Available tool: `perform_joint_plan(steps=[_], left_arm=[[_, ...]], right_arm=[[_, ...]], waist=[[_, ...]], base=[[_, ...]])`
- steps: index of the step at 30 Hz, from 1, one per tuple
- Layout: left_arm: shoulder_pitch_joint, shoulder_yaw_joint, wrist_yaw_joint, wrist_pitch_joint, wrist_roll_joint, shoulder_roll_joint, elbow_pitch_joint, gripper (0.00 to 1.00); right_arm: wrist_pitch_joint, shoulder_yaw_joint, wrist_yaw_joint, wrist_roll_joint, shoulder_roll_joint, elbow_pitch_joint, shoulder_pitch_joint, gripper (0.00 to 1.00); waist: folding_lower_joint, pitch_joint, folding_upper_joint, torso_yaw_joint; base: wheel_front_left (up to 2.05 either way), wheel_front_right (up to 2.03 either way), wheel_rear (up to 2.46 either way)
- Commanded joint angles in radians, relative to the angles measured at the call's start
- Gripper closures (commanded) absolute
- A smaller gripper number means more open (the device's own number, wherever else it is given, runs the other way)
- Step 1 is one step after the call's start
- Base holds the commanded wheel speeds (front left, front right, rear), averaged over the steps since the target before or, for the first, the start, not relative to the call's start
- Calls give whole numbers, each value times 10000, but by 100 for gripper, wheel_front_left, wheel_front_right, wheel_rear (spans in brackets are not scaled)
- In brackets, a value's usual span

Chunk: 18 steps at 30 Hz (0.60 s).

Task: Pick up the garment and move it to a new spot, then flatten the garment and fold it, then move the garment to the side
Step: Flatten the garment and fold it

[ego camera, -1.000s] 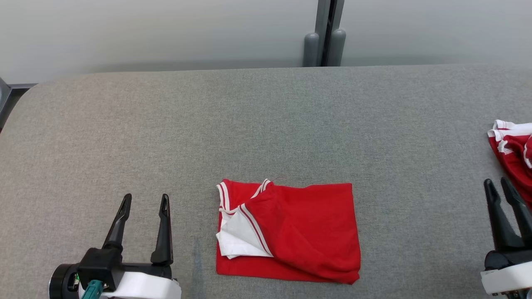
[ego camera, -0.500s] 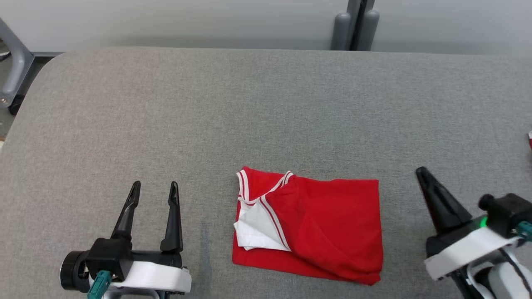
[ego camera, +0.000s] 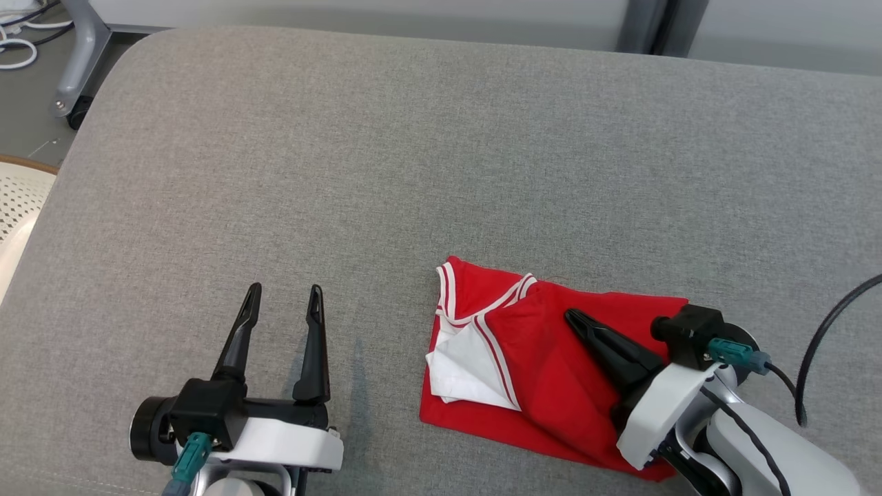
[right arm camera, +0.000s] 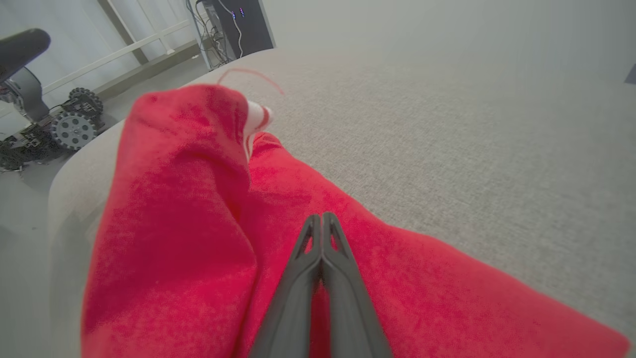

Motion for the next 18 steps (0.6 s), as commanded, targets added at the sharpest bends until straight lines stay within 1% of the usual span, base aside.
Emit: perform_joint_plan(steps=[1,4,7,12,18], left_arm=[[-232,7,-56,-51,68,21,24,0],[-276,31,-42,-78,78,-41,92,0],[-330,96,-8,-78,86,-96,126,0],[-382,192,-19,-87,116,-157,135,0],[-258,322,-77,-92,188,-217,74,0]], right_arm=[[-80,268,5,158,-153,171,-221,100],[-73,1073,5,648,-303,513,-658,100],[-155,1783,5,1165,-444,609,-942,100],[-252,2978,7,1989,-718,375,-1314,100],[-364,4100,5,2901,-1106,-149,-1736,100]], waist=[[0,63,0,62],[0,138,0,123],[0,185,0,137],[0,224,0,139],[0,183,0,59]], base=[[0,0,0],[0,0,0],[0,0,0],[0,0,0],[0,0,0]])
